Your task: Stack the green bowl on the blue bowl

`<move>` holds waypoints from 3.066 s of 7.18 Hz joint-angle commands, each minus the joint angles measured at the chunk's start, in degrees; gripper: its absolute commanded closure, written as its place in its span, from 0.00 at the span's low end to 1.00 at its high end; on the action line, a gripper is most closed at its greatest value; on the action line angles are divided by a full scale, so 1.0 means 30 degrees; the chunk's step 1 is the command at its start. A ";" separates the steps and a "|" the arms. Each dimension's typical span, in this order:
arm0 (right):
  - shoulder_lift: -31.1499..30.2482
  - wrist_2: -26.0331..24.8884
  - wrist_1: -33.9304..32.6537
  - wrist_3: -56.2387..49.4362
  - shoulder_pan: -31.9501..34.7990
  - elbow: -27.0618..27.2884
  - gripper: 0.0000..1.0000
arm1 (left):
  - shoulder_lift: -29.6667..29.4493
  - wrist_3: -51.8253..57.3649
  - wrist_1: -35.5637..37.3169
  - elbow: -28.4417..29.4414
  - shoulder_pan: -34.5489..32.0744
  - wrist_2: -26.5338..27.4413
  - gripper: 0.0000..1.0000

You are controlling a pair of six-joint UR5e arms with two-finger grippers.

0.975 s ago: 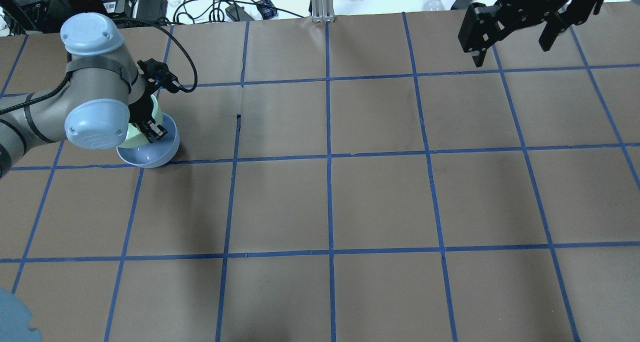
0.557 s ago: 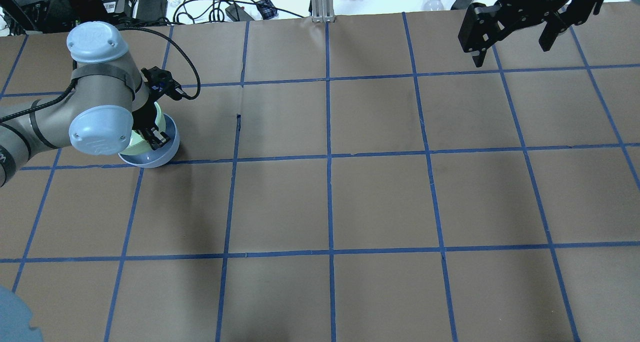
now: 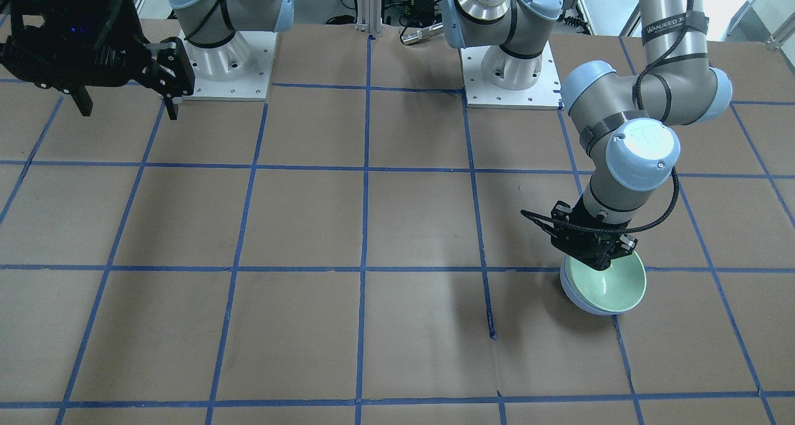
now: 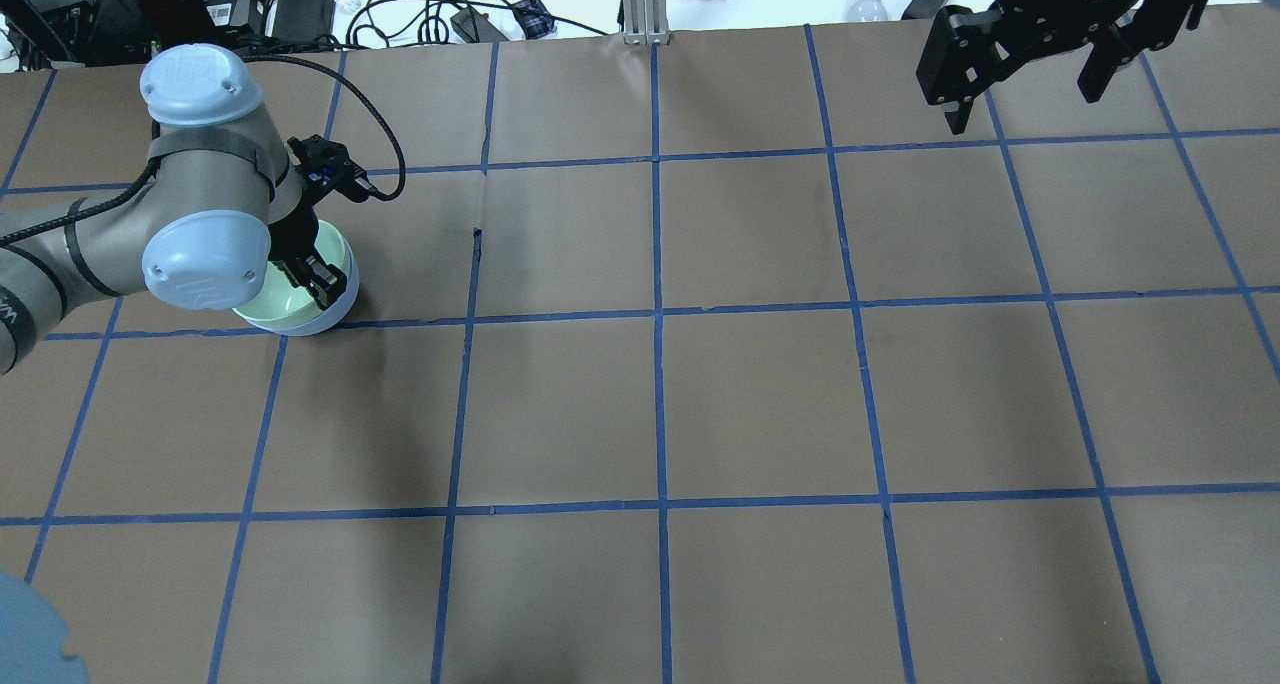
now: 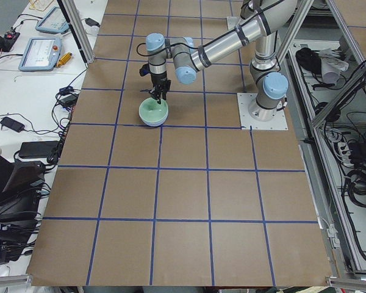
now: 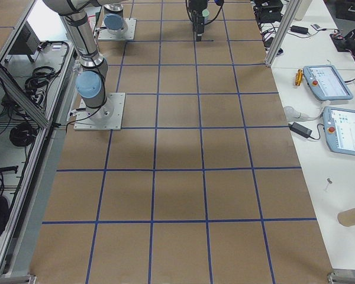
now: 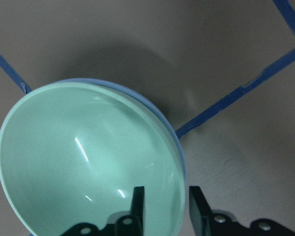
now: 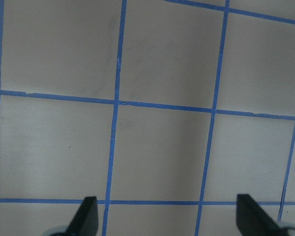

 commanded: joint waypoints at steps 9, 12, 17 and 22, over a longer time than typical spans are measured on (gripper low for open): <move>0.0000 0.0000 0.0000 0.0000 0.0008 0.0000 0.00 | 0.3375 -1.3288 -0.8145 0.4737 -0.3552 -0.2412 0.00; 0.0000 0.0000 0.0000 0.0000 0.0008 0.0000 0.00 | 0.4285 -1.3236 -1.1650 0.6291 -0.3318 -0.3438 0.00; 0.0000 0.0000 0.0000 0.0000 0.0008 0.0000 0.00 | 0.4345 -1.3033 -1.1896 0.6204 -0.3289 -0.3292 0.00; 0.0000 0.0000 0.0000 0.0000 0.0008 0.0000 0.00 | 0.4374 -1.3002 -1.1983 0.6204 -0.3230 -0.3292 0.00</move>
